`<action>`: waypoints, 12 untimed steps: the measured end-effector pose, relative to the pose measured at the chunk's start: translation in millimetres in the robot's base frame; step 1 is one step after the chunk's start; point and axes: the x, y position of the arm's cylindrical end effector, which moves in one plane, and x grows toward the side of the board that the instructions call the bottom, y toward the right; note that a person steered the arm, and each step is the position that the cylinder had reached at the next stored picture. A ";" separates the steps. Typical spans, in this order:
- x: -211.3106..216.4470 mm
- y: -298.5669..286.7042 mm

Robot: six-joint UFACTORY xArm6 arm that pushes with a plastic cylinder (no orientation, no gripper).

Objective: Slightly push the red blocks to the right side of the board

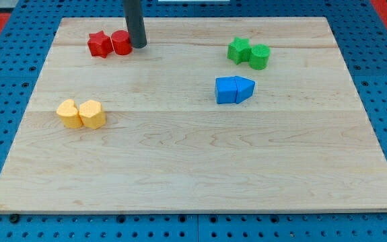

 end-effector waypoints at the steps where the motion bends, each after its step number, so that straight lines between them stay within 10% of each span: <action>1: 0.0 -43.3; 5: 40.7 33.8; 7: 149.4 -190.3; 9: 139.4 -193.5; 12: 9.8 -139.1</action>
